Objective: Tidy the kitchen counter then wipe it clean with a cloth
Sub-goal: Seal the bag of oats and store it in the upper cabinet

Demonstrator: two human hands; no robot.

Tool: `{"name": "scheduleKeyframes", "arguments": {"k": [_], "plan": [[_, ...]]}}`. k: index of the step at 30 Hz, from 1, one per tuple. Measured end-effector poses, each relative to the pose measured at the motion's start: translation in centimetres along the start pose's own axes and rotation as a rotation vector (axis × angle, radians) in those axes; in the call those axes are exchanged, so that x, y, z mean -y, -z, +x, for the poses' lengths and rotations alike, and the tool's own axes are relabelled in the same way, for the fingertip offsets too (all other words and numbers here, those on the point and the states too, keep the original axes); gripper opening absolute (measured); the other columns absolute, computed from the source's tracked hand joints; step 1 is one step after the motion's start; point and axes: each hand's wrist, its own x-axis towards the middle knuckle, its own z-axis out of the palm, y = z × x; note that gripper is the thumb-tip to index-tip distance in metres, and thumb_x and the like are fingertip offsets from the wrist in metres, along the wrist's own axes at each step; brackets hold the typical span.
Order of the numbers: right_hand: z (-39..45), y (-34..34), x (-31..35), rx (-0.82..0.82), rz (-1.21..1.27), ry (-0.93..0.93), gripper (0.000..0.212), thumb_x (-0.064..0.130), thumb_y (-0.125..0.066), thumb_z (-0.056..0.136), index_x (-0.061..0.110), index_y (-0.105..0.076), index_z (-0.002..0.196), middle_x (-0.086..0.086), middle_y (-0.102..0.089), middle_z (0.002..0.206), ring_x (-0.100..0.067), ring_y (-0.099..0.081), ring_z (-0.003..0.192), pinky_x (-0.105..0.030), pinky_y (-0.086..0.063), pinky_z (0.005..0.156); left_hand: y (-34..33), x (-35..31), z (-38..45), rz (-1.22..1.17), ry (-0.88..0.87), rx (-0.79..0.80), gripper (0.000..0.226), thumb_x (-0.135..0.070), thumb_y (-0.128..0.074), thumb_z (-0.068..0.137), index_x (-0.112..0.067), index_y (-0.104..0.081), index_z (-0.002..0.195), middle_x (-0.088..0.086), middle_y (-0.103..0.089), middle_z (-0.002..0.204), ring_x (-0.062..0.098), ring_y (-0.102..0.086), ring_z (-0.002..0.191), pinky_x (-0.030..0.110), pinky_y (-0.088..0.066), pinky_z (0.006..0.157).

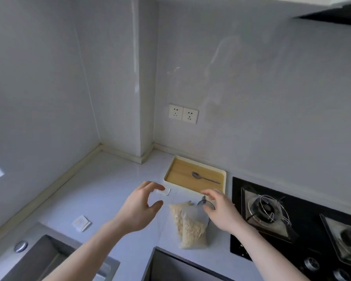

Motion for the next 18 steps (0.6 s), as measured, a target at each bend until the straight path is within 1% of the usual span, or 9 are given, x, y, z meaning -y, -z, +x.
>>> {"name": "scheduleKeyframes", "arguments": {"k": [3,7,10,14,16,18], "plan": [[0.0,-2.4,-2.8,0.057,-0.054,-0.071,0.045,0.022,-0.064,0.097,0.032,-0.051,0.14,0.02,-0.044,0.136,-0.007,-0.04,0.135,-0.022,-0.031,0.11,-3.0,2.1,-1.1,-0.03,0.112,0.068,0.03,-0.035,-0.062,0.095,-0.044,-0.053,0.123,-0.022,-0.05,0.13,0.006,-0.051,0.122,0.028,-0.049,0.097],[0.9,-5.1,-6.0,0.107,-0.138,-0.116,0.056,0.029,-0.064,0.097,0.028,-0.044,0.149,0.011,-0.043,0.149,-0.014,-0.034,0.14,-0.03,-0.032,0.115,-5.6,3.9,-2.6,-0.033,0.201,0.16,0.03,-0.037,-0.06,0.097,-0.046,-0.05,0.124,-0.019,-0.048,0.135,0.008,-0.049,0.125,0.028,-0.047,0.103],[2.4,-6.4,-7.8,0.133,-0.216,-0.114,0.061,0.032,-0.063,0.097,0.026,-0.039,0.152,0.008,-0.04,0.154,-0.017,-0.032,0.143,-0.034,-0.032,0.117,-6.0,5.0,-3.3,-0.041,0.259,0.148,0.029,-0.036,-0.06,0.097,-0.047,-0.049,0.121,-0.019,-0.05,0.135,0.008,-0.05,0.125,0.027,-0.045,0.103],[4.2,-7.2,-8.6,0.141,-0.315,-0.108,0.059,0.03,-0.056,0.101,0.026,-0.034,0.156,0.007,-0.04,0.155,-0.019,-0.034,0.142,-0.036,-0.037,0.115,-5.7,5.6,-3.8,-0.02,0.292,0.118,0.027,-0.035,-0.06,0.098,-0.046,-0.049,0.12,-0.018,-0.051,0.135,0.008,-0.051,0.122,0.026,-0.045,0.103],[4.8,-7.4,-8.9,0.158,-0.365,-0.105,0.053,0.029,-0.052,0.103,0.026,-0.038,0.154,0.006,-0.044,0.152,-0.02,-0.037,0.138,-0.036,-0.039,0.112,-5.7,5.5,-3.9,-0.02,0.293,0.107,0.027,-0.035,-0.06,0.098,-0.047,-0.049,0.12,-0.018,-0.052,0.134,0.008,-0.052,0.122,0.027,-0.045,0.103],[5.3,-7.4,-9.0,0.166,-0.417,-0.102,0.044,0.029,-0.053,0.102,0.025,-0.049,0.146,0.006,-0.052,0.143,-0.019,-0.042,0.13,-0.034,-0.041,0.107,-5.6,5.3,-3.9,-0.02,0.288,0.104,0.027,-0.036,-0.059,0.098,-0.047,-0.049,0.121,-0.018,-0.051,0.135,0.007,-0.051,0.122,0.028,-0.045,0.104]]}}
